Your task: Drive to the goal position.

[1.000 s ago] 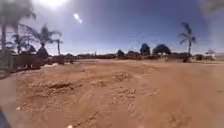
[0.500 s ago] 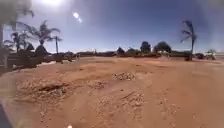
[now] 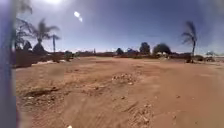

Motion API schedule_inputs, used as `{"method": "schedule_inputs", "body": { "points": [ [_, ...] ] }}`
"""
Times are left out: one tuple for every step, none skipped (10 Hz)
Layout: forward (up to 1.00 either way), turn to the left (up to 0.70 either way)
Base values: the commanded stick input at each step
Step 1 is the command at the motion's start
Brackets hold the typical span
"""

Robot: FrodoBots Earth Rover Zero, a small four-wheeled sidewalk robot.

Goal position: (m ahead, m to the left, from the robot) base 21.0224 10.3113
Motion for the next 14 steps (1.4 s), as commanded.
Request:
{"method": "schedule_inputs", "body": {
  "points": [
    [0.70,0.00],
    [0.70,0.00],
    [0.70,0.00],
    [0.70,0.00],
    [0.70,0.00],
    [0.70,0.00],
    [0.70,0.00],
    [0.70,0.00],
    [0.70,0.00],
    [0.70,0.00],
    [0.70,0.00],
    [0.70,0.00],
    [0.70,0.00],
    [0.70,0.00]
  ]
}}
